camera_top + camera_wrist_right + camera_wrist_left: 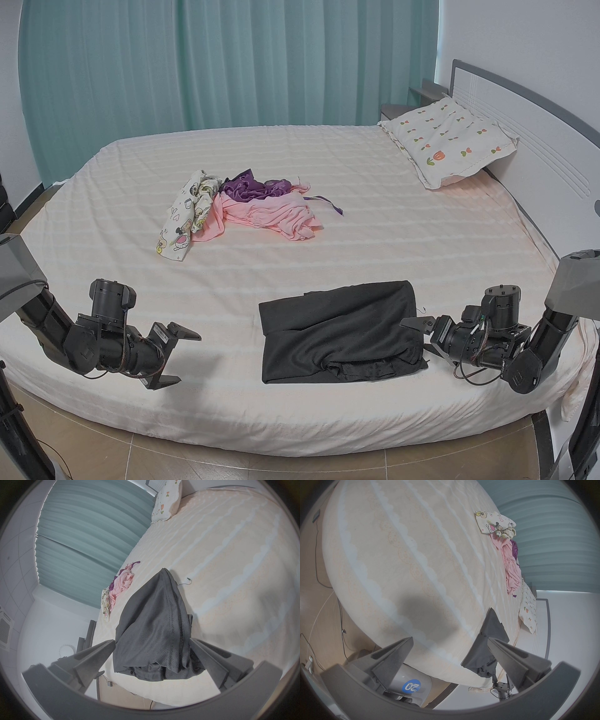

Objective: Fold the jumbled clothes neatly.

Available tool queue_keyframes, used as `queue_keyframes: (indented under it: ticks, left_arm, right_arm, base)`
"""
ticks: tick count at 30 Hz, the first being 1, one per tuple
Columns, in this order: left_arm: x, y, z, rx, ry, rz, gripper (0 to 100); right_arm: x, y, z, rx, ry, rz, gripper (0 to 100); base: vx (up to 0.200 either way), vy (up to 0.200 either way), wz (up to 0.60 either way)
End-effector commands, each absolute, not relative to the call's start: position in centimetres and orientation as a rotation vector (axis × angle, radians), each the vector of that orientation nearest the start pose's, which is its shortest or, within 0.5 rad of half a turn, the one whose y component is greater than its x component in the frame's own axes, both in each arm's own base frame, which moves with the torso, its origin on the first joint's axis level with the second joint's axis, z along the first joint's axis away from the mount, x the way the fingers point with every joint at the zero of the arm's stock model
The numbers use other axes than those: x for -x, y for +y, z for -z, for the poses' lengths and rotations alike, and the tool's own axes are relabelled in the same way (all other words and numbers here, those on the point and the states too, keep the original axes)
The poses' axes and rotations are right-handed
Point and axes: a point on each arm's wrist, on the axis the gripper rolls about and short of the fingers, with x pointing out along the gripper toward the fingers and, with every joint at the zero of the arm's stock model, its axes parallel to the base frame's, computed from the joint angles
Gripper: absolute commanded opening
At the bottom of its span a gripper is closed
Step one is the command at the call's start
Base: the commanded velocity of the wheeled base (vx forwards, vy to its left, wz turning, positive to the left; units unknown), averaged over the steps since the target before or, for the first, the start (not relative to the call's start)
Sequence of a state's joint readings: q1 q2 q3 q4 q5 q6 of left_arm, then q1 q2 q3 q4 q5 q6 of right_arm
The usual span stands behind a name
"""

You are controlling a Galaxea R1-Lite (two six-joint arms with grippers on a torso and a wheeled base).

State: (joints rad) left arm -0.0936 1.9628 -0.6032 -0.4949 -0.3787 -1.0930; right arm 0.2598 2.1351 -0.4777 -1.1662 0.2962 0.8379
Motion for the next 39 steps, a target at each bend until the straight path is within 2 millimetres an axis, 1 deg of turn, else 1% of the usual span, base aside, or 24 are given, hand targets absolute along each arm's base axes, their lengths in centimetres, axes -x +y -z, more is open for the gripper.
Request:
queue_keyframes:
  ticks: [1, 5, 9, 11, 13, 15, 18, 21, 25, 26, 34, 36, 39]
  left_arm:
    - [-28.8, -3.5, -4.5, 1.126, 1.027, -0.076, 100]
    - [-28.8, -3.5, -4.5, 1.125, 1.025, -0.078, 100]
    - [-28.8, -3.6, -4.5, 1.124, 1.026, -0.077, 100]
    - [-28.8, -3.6, -4.5, 1.123, 1.026, -0.077, 100]
    - [-28.8, -3.6, -4.5, 1.123, 1.026, -0.079, 100]
    - [-28.8, -3.6, -4.5, 1.124, 1.027, -0.078, 100]
    - [-28.8, -3.6, -4.5, 1.124, 1.027, -0.078, 100]
    - [-28.8, -3.6, -4.5, 1.123, 1.028, -0.077, 100]
    - [-28.8, -3.6, -4.5, 1.123, 1.029, -0.078, 100]
    - [-28.8, -3.6, -4.5, 1.124, 1.028, -0.079, 100]
    - [-28.8, -3.6, -4.5, 1.124, 1.028, -0.079, 100]
    - [-28.8, -3.6, -4.5, 1.124, 1.027, -0.078, 100]
    - [-28.8, -3.6, -4.5, 1.124, 1.028, -0.077, 100]
  right_arm:
    - [-30.2, 8.8, -1.4, -0.804, 0.72, -0.298, 100]
    - [-30.0, 9.3, -1.4, -0.785, 0.717, -0.322, 100]
    - [-30.1, 9.4, -1.1, -0.782, 0.72, -0.327, 100]
    - [-30.3, 9.6, -0.8, -0.784, 0.724, -0.365, 100]
    - [-30.3, 10.4, -1.0, -0.772, 0.721, -0.399, 100]
    - [-30.2, 10.5, -0.7, -0.764, 0.728, -0.4, 100]
    - [-30.0, 10.2, -0.1, -0.731, 0.739, -0.396, 100]
    - [-29.8, 9.7, 0.1, -0.724, 0.743, -0.38, 100]
    - [-29.8, 9.4, 0.1, -0.723, 0.745, -0.372, 100]
    - [-29.7, 9.4, 0.1, -0.721, 0.744, -0.373, 0]
    - [-29.0, 8.9, 0.0, -0.713, 0.751, -0.362, 0]
    - [-29.0, 8.7, -0.3, -0.715, 0.743, -0.36, 0]
    - [-28.2, 8.1, -0.9, -0.718, 0.742, -0.356, 0]
  base:
    - [0.0, 0.0, 0.0]
    - [0.0, 0.0, 0.0]
    - [0.0, 0.0, 0.0]
    - [0.0, 0.0, 0.0]
    - [0.0, 0.0, 0.0]
    - [0.0, 0.0, 0.0]
    - [0.0, 0.0, 0.0]
    - [0.0, 0.0, 0.0]
    - [0.0, 0.0, 0.0]
    - [0.0, 0.0, 0.0]
    - [0.0, 0.0, 0.0]
    - [0.0, 0.0, 0.0]
    - [0.0, 0.0, 0.0]
